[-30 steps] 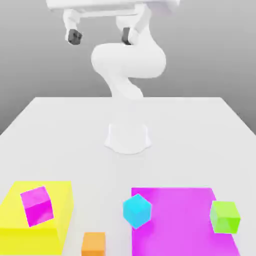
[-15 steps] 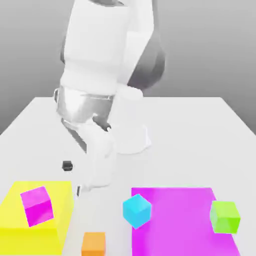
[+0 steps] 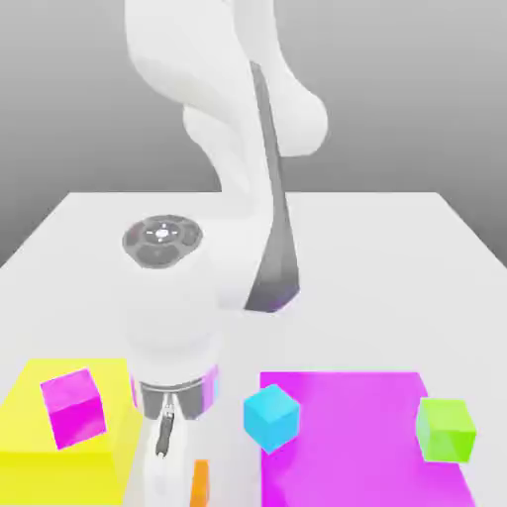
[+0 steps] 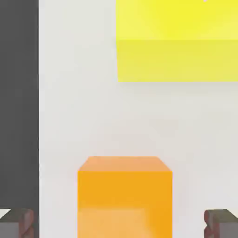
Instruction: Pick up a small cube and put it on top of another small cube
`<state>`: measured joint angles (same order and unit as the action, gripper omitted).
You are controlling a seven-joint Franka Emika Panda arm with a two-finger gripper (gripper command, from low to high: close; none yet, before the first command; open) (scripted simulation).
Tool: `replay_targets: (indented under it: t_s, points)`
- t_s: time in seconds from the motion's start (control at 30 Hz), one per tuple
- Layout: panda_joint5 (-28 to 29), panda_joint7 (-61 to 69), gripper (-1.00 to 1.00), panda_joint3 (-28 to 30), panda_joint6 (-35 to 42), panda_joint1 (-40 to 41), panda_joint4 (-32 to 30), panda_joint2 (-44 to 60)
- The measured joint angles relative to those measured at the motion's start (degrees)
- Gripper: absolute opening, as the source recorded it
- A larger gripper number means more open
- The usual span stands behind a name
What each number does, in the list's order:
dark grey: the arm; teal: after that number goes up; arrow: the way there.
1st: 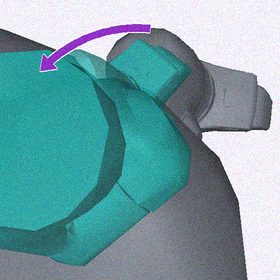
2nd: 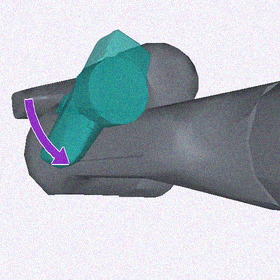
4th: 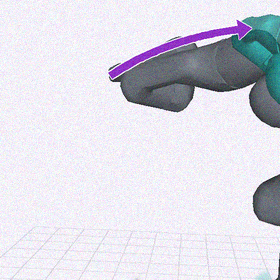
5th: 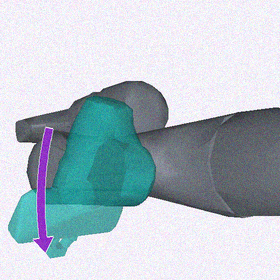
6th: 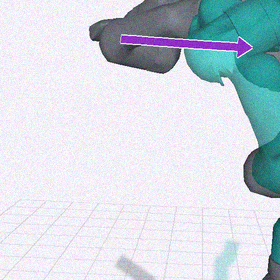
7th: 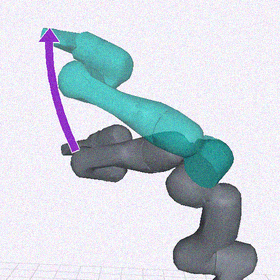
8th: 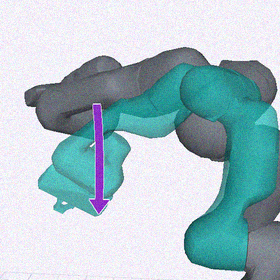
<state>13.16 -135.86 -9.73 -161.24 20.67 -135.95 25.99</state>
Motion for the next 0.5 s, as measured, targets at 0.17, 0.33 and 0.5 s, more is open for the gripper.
replay_targets:
  t_s: [0.17, 0.33, 0.5]
  points:
    - [0.4, -0.3, -1.00, 0.5, -0.9, -0.4, 0.2, 1.0]
    - [-3.2, 2.4, -1.00, -2.6, 4.9, 1.9, -1.5, -6.6]
    - [-4.5, 4.8, -1.00, -1.7, 12.0, 4.4, -0.6, -14.7]
